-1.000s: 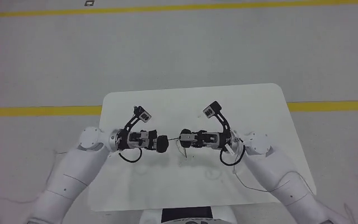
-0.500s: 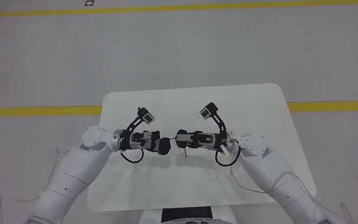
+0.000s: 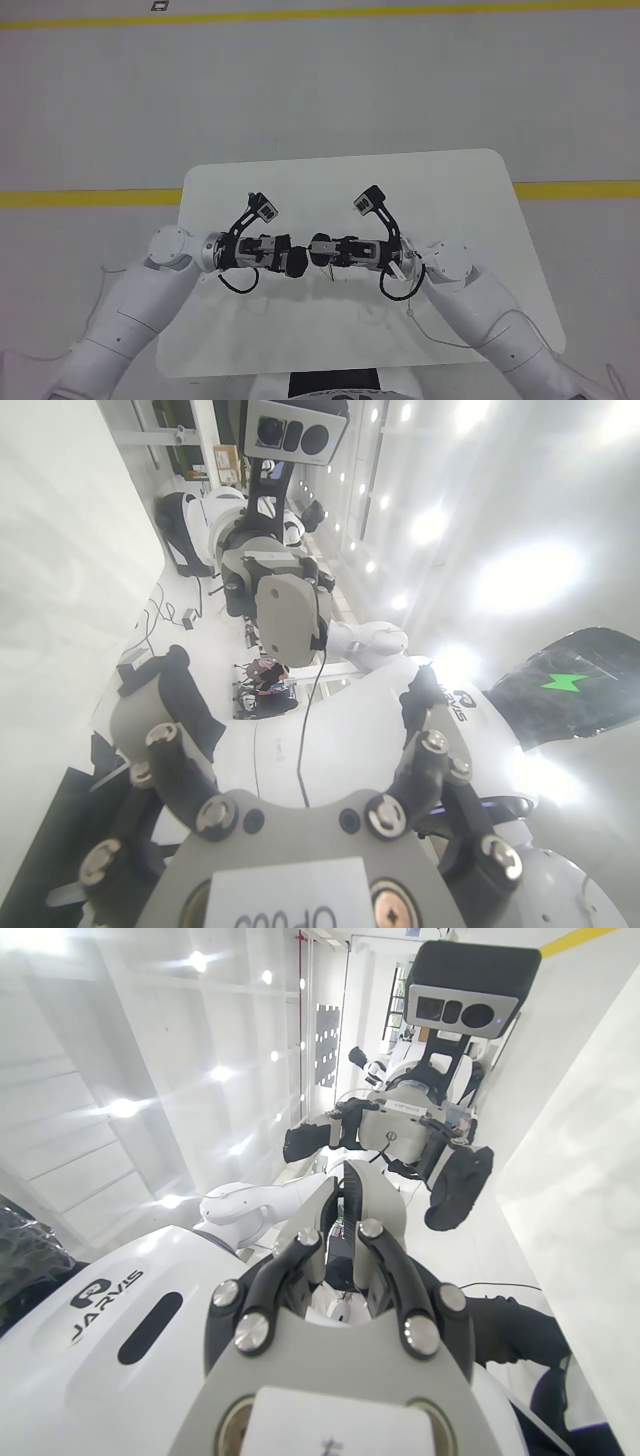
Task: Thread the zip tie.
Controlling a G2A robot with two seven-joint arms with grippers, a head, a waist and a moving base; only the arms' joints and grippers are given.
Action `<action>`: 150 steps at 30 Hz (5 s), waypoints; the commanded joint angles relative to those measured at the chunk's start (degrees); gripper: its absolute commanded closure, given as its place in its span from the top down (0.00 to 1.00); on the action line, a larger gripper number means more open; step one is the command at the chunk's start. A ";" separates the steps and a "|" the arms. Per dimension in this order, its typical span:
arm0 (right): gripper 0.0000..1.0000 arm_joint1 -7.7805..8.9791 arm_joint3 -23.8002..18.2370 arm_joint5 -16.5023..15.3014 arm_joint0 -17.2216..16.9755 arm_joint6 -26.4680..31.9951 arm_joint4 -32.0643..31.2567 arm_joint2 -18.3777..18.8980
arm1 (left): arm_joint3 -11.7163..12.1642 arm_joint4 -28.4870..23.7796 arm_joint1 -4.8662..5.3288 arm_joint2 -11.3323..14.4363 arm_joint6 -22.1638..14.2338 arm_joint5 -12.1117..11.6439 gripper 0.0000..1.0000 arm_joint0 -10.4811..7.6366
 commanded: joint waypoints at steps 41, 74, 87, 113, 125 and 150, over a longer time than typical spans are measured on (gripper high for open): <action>0.00 -0.50 0.21 1.78 -0.54 -0.27 -1.22 0.23 | -0.47 0.57 0.09 -0.35 0.38 1.04 0.85 0.99; 0.00 0.75 -1.78 9.76 -2.02 0.27 -7.63 3.04 | 0.85 3.30 0.00 0.45 1.59 1.24 0.27 0.32; 0.00 0.60 -1.16 9.68 -1.63 0.55 -7.29 2.11 | 1.06 3.51 -0.07 0.93 1.66 1.52 0.13 -0.05; 1.00 0.70 -0.36 7.99 -1.42 0.87 -6.41 2.69 | 2.68 3.97 0.05 0.66 1.70 1.25 0.00 -0.76; 1.00 0.77 0.00 5.80 -1.69 1.06 -5.78 3.31 | 2.42 3.79 -0.01 0.88 1.91 0.68 0.00 -0.64; 0.23 0.39 1.00 6.29 -2.17 1.74 -1.31 2.59 | 2.18 2.40 0.62 -0.88 0.25 0.59 0.00 1.35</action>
